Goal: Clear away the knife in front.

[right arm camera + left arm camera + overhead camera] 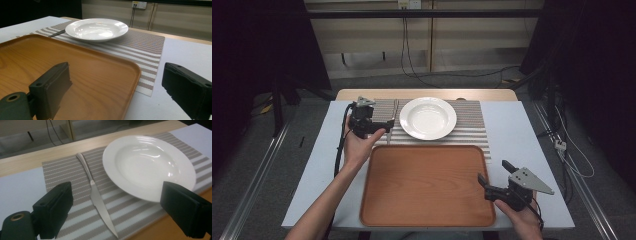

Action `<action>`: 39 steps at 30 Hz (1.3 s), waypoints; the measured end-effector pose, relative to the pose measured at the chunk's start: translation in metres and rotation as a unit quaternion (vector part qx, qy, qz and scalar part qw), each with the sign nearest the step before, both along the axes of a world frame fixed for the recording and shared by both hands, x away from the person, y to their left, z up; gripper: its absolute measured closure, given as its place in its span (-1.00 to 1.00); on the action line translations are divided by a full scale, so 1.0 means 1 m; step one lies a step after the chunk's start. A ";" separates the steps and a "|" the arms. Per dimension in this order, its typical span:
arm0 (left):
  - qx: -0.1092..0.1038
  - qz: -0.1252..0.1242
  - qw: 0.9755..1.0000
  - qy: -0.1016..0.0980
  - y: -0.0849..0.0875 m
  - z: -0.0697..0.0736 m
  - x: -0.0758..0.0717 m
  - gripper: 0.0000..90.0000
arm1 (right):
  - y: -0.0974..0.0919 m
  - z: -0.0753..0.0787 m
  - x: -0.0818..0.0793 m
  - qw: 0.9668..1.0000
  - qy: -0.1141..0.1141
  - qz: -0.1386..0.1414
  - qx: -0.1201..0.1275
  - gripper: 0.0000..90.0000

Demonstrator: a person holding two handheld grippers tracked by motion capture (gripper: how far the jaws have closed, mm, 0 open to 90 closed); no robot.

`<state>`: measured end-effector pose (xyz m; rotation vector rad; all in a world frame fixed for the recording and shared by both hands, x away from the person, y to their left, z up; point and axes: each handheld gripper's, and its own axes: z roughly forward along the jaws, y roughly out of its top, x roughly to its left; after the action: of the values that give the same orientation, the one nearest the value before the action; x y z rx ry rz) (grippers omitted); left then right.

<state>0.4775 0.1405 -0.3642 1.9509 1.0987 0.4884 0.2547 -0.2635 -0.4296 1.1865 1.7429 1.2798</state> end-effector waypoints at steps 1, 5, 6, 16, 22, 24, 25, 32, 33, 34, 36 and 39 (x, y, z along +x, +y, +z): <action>0.005 0.001 1.000 0.000 -0.002 -0.001 0.005 -0.74 | 0.000 0.000 0.000 1.000 0.001 0.000 0.001 -0.82; 0.017 0.015 1.000 0.008 -0.007 -0.005 0.021 -0.72 | 0.000 0.000 0.001 1.000 0.000 0.001 0.002 -0.82; 0.020 0.013 1.000 0.011 -0.008 -0.006 0.024 -0.72 | 0.000 0.000 0.001 1.000 0.000 0.001 0.002 -0.82; 0.042 0.031 0.998 0.021 -0.016 -0.015 0.053 -0.53 | -0.001 -0.001 0.003 1.000 0.002 0.003 0.008 -0.82; 0.052 0.036 0.997 0.032 -0.020 -0.025 0.078 -0.51 | -0.003 -0.004 0.008 1.000 0.007 0.000 0.008 -0.83; 0.056 0.047 0.996 0.043 -0.021 -0.030 0.086 -0.44 | -0.006 -0.004 0.010 1.000 0.010 -0.003 0.012 -0.83; 0.060 0.052 0.996 0.046 -0.020 -0.032 0.090 -0.44 | -0.006 -0.004 0.010 1.000 0.010 -0.003 0.012 -0.83; 0.060 0.060 0.993 0.079 -0.021 -0.050 0.119 -0.20 | -0.005 -0.006 0.013 1.000 0.012 0.004 0.009 -0.83; 0.053 0.063 0.994 0.078 -0.021 -0.051 0.121 -0.20 | -0.005 -0.006 0.013 1.000 0.012 0.004 0.009 -0.83; 0.049 0.061 0.994 0.081 -0.020 -0.053 0.123 -0.09 | -0.004 -0.006 0.011 1.000 0.011 0.005 0.010 -0.82; 0.048 0.051 0.993 0.090 -0.020 -0.057 0.127 -0.08 | -0.005 -0.006 0.011 1.000 0.011 0.005 0.010 -0.82; 0.057 0.047 0.992 0.105 -0.022 -0.062 0.130 -0.02 | -0.006 -0.005 0.009 1.000 0.012 0.003 0.012 -0.82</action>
<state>0.6073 0.1181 -0.4260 2.0936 1.3267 0.4099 0.2635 -0.2692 -0.4344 1.2143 1.7540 1.2982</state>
